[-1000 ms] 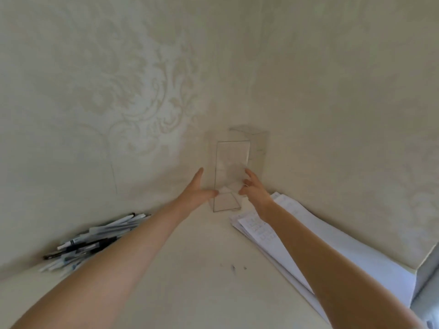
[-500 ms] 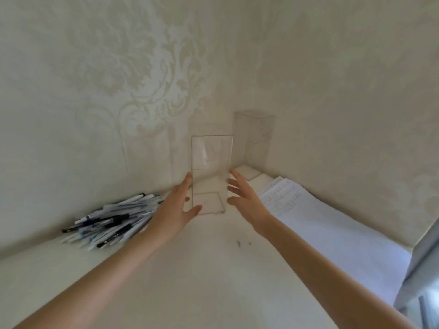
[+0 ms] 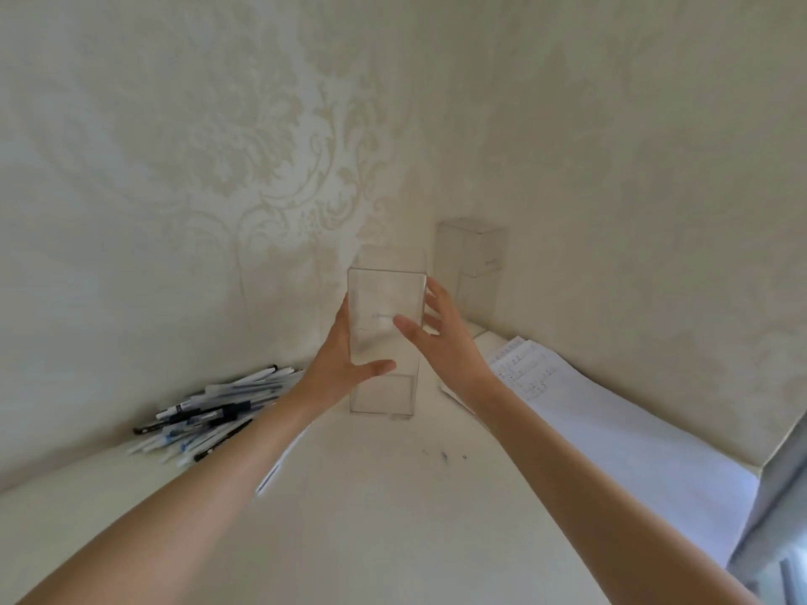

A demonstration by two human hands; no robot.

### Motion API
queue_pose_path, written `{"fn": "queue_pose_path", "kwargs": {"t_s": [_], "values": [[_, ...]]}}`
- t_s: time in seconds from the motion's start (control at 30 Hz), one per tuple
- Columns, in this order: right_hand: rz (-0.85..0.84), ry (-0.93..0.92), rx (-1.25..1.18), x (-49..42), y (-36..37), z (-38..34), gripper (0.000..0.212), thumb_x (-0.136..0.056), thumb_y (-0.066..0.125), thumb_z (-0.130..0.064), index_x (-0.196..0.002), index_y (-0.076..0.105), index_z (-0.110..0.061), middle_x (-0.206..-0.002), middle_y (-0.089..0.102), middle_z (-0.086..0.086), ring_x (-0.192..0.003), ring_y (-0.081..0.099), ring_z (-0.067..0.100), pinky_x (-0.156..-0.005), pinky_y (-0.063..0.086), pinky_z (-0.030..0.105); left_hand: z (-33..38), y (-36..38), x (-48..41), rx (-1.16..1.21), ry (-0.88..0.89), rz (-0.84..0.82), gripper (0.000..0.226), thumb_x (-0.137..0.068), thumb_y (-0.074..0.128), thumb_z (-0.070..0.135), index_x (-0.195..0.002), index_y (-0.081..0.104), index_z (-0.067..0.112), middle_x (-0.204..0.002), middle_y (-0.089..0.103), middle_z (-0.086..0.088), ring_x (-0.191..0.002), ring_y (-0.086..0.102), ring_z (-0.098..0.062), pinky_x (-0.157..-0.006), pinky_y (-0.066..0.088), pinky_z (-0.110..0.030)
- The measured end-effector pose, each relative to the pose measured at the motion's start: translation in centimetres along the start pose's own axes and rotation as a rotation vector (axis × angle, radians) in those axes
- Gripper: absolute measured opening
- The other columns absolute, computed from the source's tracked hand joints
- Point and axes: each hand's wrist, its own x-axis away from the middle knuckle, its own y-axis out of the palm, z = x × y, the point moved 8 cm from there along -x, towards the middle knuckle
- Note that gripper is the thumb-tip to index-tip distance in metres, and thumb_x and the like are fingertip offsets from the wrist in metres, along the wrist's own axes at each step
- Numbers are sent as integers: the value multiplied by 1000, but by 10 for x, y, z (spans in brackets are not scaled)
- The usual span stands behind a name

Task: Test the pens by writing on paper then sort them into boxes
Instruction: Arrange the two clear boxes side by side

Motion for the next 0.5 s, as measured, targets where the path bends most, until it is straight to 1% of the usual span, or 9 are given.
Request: {"fn": "queue_pose_path", "kwargs": {"t_s": [0.1, 0.17, 0.23, 0.27, 0.3, 0.4, 0.43, 0.47, 0.5], "values": [[43, -14, 15, 0, 1, 0, 70, -87, 63, -41, -146, 27, -32, -145, 42, -11, -130, 44, 11, -108, 39, 41, 0, 3, 4, 44, 27, 53, 96, -70, 78, 21, -131, 7, 42, -123, 28, 35, -102, 28, 37, -81, 27, 7], [77, -47, 59, 4, 0, -2, 66, -88, 60, -44, -145, 30, -31, -144, 44, -13, -132, 41, 6, -110, 36, 36, 0, 6, 8, 37, 21, 69, 97, -74, 77, 19, -136, 5, 36, -129, 30, 29, -105, 27, 35, -82, 25, 7], [115, -60, 61, 7, -3, -6, 62, -90, 58, -43, -145, 34, -28, -144, 44, -13, -134, 37, 3, -111, 32, 30, -1, 9, 10, 34, -5, 68, 103, -72, 78, 28, -144, 4, 30, -144, 28, 15, -123, 28, 16, -95, 25, -1], [134, -66, 44, 8, -5, -9, 61, -90, 58, -44, -144, 36, -28, -144, 43, -12, -134, 36, 2, -112, 30, 29, -2, 9, 11, 30, -17, 69, 105, -72, 78, 30, -146, 3, 28, -148, 23, 12, -130, 25, 7, -100, 23, -7], [147, -82, 19, 10, -8, -15, 61, -89, 58, -46, -144, 37, -29, -145, 43, -13, -135, 34, 0, -112, 30, 27, -3, 9, 12, 25, -31, 73, 105, -74, 77, 29, -146, 1, 26, -150, 18, 12, -133, 20, 2, -102, 20, -11], [154, -129, -114, 13, -12, -36, 62, -90, 60, -40, -145, 32, -34, -148, 35, -19, -132, 28, -11, -101, 25, 4, 0, 11, 15, -4, -30, 60, 105, -76, 75, 30, -146, -3, 30, -151, 8, 16, -136, 10, 2, -107, 15, -19], [147, -136, -159, 11, -12, -42, 64, -90, 61, -38, -146, 28, -36, -150, 31, -21, -132, 25, -14, -101, 24, 2, 1, 11, 15, -2, -21, 56, 106, -75, 75, 33, -146, -3, 31, -151, 7, 17, -136, 9, 2, -109, 14, -21], [137, -143, -185, 7, -13, -47, 66, -90, 61, -37, -146, 25, -36, -151, 28, -22, -134, 23, -13, -105, 23, 7, 2, 12, 16, 2, -13, 58, 107, -74, 75, 34, -146, -3, 31, -150, 7, 18, -136, 9, 2, -109, 14, -22], [131, -148, -186, 1, -14, -52, 68, -90, 61, -38, -147, 23, -35, -152, 25, -20, -136, 21, -10, -111, 22, 15, 2, 12, 16, 8, -16, 64, 107, -73, 76, 33, -146, -3, 31, -149, 7, 18, -136, 10, 1, -109, 14, -22]]}}
